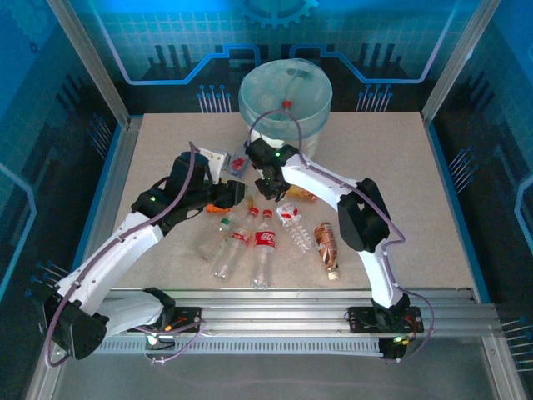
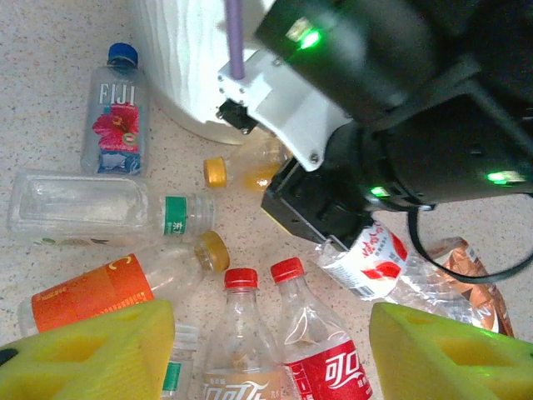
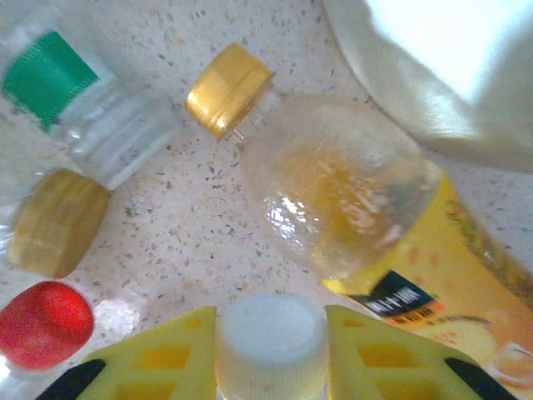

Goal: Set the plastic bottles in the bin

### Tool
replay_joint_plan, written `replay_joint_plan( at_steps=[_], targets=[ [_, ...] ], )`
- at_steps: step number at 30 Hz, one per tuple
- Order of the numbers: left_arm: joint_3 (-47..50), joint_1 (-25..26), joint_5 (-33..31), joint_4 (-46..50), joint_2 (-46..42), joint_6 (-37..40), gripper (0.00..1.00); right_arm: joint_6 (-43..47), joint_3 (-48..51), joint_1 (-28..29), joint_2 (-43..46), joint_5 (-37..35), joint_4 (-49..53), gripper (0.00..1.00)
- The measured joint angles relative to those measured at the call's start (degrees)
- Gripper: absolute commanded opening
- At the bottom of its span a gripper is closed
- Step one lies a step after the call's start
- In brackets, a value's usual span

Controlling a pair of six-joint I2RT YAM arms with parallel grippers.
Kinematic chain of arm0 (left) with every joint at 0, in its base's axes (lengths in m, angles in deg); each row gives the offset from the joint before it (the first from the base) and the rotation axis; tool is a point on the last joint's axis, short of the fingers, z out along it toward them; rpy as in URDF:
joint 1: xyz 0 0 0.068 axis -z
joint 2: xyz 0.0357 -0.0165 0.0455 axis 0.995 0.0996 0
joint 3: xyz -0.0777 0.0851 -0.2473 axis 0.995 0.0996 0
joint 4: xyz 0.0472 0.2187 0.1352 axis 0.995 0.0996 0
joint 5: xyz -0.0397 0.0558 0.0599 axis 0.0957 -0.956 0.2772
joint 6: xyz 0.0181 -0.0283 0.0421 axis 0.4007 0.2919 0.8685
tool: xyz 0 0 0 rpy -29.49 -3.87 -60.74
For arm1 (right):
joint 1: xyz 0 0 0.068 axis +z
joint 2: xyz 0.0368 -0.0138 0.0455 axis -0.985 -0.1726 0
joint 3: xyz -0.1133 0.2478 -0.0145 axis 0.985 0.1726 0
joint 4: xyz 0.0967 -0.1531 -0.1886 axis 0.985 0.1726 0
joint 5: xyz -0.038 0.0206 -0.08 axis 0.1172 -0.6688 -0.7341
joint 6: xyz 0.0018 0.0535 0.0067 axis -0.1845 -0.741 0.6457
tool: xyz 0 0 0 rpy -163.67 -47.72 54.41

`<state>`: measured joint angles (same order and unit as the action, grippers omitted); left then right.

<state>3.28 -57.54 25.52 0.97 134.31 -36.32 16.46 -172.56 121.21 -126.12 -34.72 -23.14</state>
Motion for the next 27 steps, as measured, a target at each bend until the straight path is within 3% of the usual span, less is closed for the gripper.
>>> replay_joint_plan(
  at_steps=[15,27],
  targets=[
    [-5.5,0.0,0.0,0.1,-0.5,0.0,0.63,2.9,8.1,2.5,17.9,-2.3,-6.9,0.2],
    [-15.5,0.0,0.3,-1.0,-0.1,-0.4,0.6,8.7,9.6,5.2,35.0,1.3,-14.9,0.17]
  ],
)
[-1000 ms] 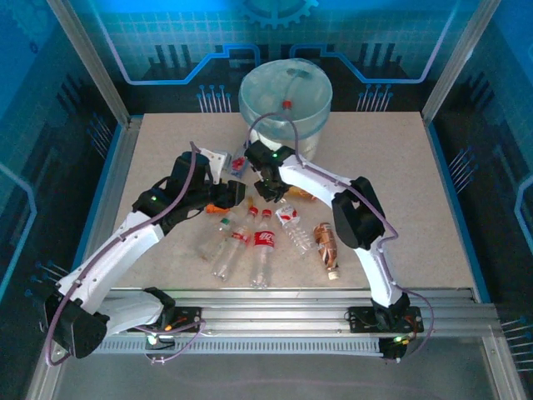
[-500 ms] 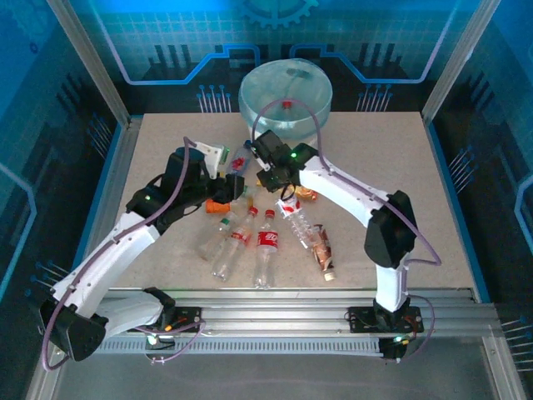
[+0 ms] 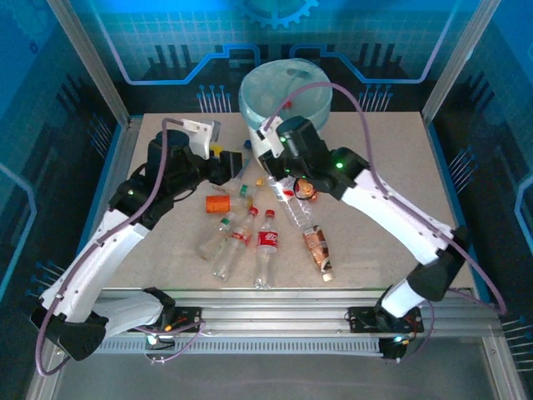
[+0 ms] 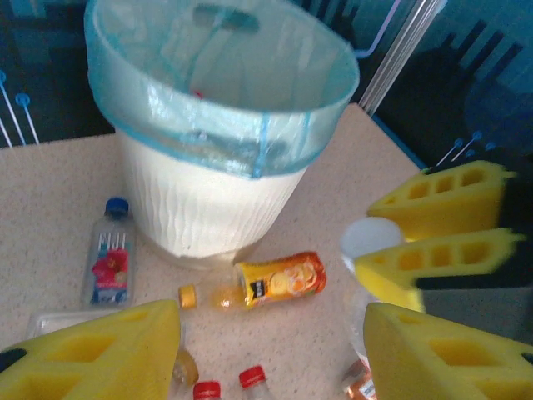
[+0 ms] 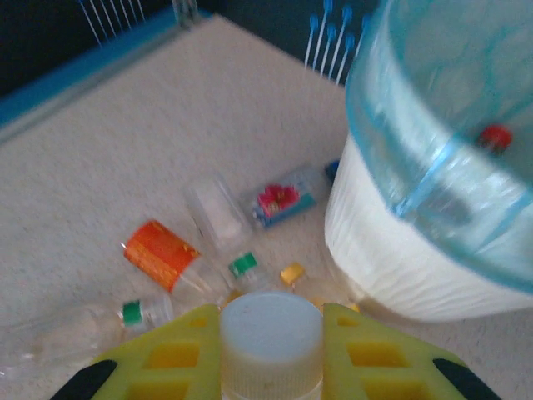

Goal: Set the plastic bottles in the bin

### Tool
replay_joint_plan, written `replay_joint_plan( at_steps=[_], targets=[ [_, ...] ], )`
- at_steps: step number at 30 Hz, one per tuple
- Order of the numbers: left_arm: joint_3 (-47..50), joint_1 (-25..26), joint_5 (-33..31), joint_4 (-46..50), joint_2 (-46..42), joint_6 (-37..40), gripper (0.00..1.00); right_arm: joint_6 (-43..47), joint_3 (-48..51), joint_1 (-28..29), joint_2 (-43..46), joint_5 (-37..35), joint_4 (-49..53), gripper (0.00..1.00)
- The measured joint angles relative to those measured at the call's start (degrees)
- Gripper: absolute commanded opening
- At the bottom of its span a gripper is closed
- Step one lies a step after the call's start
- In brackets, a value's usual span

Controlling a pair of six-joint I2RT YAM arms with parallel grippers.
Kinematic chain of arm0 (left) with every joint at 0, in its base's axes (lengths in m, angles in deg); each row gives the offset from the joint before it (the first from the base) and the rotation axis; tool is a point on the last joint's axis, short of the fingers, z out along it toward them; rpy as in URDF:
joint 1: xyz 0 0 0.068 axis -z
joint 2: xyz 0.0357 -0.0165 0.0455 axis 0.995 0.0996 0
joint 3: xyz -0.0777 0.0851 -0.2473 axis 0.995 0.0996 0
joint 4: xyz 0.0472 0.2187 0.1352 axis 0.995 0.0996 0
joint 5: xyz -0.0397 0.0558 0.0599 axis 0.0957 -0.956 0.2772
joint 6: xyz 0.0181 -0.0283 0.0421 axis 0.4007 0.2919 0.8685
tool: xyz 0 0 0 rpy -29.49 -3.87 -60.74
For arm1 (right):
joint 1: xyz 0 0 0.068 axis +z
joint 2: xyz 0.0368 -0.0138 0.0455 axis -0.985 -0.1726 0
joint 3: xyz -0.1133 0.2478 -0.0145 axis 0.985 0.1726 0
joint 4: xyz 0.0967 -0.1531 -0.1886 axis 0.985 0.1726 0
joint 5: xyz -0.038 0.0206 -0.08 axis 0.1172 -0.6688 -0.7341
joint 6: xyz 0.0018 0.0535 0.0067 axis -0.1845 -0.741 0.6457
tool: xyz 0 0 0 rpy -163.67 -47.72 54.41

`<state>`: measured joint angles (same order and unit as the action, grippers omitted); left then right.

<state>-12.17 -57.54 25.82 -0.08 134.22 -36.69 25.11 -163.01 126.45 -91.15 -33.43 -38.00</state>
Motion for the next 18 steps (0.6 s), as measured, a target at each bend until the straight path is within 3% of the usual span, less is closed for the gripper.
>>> replay_joint_plan(
  at_steps=[9,18],
  targets=[
    [-11.7,0.0,0.2,-2.9,6.9,0.4,0.6,6.3,-11.8,-0.2,1.7,0.2,-5.6,0.17],
    [-27.4,-0.8,0.1,-4.4,19.8,1.9,0.6,8.9,-30.5,-7.3,-9.3,-0.2,-11.1,0.16]
  ],
)
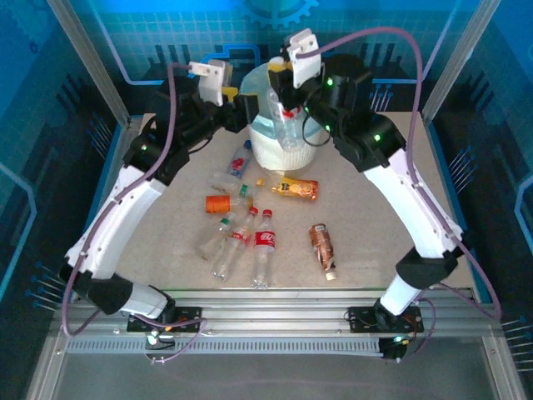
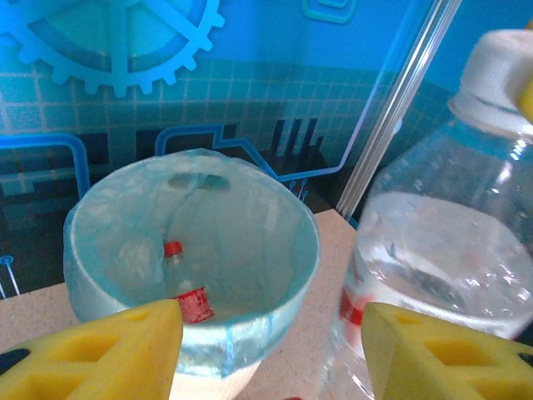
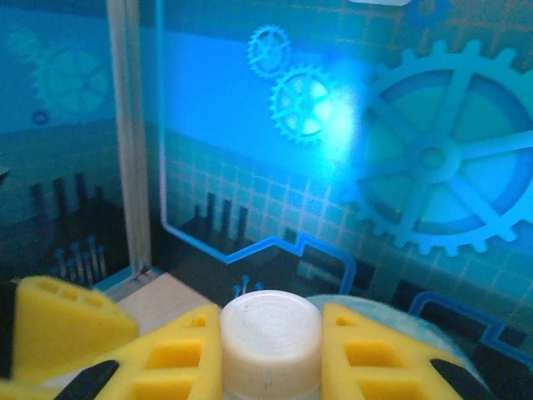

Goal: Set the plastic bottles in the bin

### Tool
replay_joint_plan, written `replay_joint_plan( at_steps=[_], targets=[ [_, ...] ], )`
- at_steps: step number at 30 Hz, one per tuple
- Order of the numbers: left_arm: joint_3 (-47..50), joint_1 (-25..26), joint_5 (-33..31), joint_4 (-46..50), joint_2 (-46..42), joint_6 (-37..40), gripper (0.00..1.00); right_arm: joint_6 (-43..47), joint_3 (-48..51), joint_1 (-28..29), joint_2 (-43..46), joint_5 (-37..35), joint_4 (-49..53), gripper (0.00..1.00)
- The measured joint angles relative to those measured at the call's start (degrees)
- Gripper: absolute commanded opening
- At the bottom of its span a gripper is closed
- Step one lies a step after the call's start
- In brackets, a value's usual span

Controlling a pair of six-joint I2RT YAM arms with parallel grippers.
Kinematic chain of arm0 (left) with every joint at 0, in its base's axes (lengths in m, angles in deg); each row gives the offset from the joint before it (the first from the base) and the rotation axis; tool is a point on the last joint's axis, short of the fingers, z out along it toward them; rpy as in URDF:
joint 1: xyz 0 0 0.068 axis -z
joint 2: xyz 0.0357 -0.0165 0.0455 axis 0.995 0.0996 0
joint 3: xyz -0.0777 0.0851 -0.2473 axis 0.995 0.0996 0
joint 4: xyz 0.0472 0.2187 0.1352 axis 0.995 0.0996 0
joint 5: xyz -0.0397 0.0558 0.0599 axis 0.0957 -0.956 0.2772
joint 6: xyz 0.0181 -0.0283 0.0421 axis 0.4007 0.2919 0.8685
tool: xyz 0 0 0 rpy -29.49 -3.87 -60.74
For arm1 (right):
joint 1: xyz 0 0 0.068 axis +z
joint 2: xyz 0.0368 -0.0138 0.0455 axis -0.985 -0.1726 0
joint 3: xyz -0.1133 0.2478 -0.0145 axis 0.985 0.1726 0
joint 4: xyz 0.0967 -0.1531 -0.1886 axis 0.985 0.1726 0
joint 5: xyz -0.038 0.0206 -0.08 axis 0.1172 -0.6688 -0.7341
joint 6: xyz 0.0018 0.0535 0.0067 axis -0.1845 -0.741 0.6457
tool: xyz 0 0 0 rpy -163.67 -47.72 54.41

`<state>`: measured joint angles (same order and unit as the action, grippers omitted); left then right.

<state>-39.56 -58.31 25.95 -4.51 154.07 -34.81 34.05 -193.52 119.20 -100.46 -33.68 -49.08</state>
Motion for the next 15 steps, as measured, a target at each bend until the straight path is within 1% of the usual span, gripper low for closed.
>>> replay_joint_plan(
  at_steps=[9,11,15],
  targets=[
    [-16.2,-2.4,0.0,0.7,14.2,0.0,0.6,0.0,-23.1,-7.3,-20.4,1.0,-1.9,0.17],
    [-19.6,-3.0,0.0,1.1,17.3,0.0,0.6,-0.2,-27.8,-8.9,-25.4,2.0,-2.2,0.15],
    [-24.5,-4.1,0.0,2.3,22.2,0.0,0.6,-0.7,-30.4,-11.0,-31.5,3.7,-3.0,0.13]
  ],
)
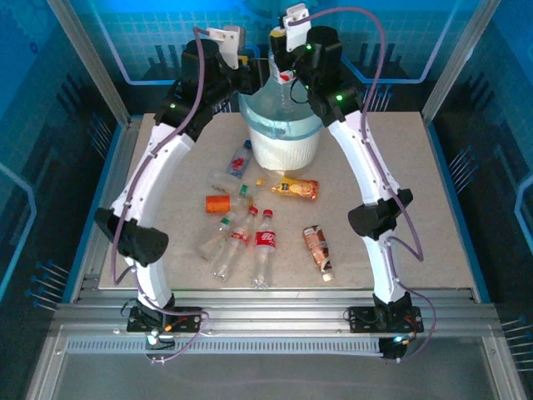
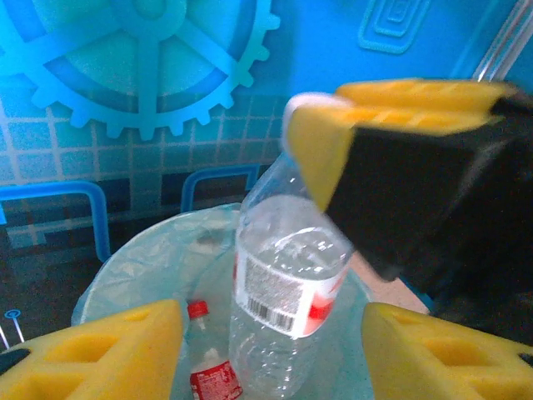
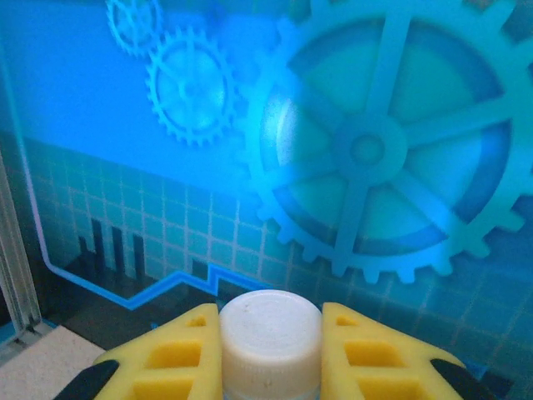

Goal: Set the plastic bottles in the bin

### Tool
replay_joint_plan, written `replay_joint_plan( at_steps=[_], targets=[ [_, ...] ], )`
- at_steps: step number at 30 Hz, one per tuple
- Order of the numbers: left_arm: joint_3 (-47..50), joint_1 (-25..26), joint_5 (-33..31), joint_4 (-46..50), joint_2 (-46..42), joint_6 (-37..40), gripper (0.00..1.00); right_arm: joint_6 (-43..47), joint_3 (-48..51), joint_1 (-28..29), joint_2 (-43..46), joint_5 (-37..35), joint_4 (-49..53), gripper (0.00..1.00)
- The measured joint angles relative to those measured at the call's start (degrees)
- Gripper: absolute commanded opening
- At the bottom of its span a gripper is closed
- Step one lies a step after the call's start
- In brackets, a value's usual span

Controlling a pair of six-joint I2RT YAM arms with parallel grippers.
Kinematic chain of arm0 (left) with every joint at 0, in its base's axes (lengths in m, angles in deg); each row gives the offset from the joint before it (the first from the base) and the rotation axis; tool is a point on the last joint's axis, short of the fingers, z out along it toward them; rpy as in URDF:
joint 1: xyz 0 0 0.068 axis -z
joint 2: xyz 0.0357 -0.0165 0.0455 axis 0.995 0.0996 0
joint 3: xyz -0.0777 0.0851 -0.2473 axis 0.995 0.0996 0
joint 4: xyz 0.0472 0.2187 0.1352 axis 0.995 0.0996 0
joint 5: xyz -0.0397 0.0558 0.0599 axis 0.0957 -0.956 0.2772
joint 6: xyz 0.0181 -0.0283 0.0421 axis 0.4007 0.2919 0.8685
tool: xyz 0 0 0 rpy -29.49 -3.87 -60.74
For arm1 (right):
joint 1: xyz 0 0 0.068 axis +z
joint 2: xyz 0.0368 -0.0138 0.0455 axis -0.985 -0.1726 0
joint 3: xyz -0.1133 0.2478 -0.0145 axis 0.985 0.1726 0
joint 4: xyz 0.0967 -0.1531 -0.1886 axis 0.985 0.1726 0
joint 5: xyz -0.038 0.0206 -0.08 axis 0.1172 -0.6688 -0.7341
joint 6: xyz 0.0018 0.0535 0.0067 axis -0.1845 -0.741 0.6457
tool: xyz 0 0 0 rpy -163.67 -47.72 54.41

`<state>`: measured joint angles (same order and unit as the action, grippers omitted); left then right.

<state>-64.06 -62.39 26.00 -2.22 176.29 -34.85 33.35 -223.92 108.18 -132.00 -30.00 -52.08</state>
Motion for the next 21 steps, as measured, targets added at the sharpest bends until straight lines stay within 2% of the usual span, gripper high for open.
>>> replay_joint_plan(
  at_steps=[2,5,10,21],
  targets=[
    [-1.8,-0.5,0.0,0.5,2.0,0.0,0.6,-0.5,0.0,-0.7,-2.3,0.9,-0.4,0.15],
    [-2.8,-1.0,0.2,1.0,3.9,-0.4,0.6,-1.1,0.0,-1.4,-4.3,2.5,-0.4,0.23],
    [-3.3,-1.6,0.7,1.3,5.9,-0.7,0.61,-2.3,0.0,-1.9,-5.0,4.1,-0.7,0.48],
    [-3.3,-1.6,1.3,1.8,6.3,-1.9,0.62,-2.6,0.0,-2.1,-5.0,5.0,-1.6,0.49]
  ],
)
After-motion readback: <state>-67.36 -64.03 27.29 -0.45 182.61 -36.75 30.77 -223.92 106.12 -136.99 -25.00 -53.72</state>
